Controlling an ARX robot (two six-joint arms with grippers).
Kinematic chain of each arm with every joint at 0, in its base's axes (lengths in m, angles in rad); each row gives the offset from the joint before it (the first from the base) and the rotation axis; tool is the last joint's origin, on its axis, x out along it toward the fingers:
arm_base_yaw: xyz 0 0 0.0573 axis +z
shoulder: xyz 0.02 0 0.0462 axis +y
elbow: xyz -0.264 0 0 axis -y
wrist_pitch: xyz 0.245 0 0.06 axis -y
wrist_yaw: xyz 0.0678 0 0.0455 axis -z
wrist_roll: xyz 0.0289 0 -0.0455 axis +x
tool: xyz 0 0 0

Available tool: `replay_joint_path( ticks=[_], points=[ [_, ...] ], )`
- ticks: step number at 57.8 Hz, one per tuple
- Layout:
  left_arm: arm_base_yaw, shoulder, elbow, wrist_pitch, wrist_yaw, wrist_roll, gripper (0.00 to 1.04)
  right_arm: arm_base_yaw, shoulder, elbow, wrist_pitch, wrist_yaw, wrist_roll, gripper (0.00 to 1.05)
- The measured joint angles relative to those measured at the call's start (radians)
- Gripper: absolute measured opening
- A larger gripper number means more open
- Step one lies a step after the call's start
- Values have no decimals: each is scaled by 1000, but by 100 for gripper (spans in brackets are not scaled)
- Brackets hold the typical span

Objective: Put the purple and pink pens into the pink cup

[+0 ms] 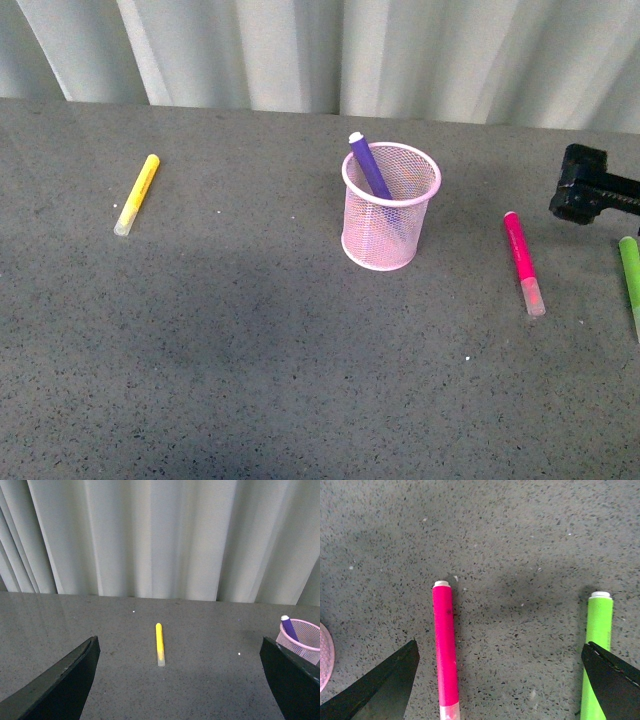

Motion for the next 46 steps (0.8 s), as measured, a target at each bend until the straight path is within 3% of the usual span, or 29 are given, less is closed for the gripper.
replay_joint_path(
  ticks=[46],
  points=[
    [0,0,0,0,0,0,98,69,196,180,-29,-14,-34,98]
  ],
)
